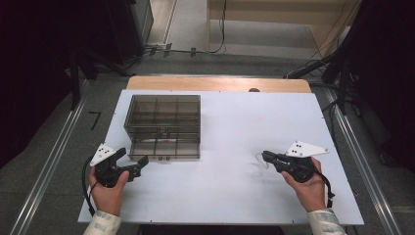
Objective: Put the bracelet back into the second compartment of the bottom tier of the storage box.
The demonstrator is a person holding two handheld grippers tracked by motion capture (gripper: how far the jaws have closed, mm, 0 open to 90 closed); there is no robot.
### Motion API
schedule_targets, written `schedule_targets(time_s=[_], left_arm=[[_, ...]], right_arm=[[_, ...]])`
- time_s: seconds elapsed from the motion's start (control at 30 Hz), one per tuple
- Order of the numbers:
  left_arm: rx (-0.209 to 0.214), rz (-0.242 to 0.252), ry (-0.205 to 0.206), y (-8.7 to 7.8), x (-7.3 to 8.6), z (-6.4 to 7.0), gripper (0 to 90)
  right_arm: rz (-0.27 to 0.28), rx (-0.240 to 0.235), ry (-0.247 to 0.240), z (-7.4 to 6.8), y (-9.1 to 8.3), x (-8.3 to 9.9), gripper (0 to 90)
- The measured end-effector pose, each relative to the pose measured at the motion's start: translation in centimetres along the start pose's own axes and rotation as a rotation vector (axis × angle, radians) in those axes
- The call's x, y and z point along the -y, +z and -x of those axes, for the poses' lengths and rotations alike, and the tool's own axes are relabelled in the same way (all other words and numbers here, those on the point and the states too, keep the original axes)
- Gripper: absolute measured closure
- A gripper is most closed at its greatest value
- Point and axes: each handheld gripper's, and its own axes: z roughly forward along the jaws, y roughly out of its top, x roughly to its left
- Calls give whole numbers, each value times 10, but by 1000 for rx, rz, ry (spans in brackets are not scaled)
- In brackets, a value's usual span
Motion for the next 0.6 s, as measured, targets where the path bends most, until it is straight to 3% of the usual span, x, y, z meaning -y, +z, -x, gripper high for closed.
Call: schedule_targets(time_s=[0.6], left_arm=[[1, -1, -3, 0, 0, 0, 45]], right_arm=[[-7, -65, -41, -18, 26, -18, 835]])
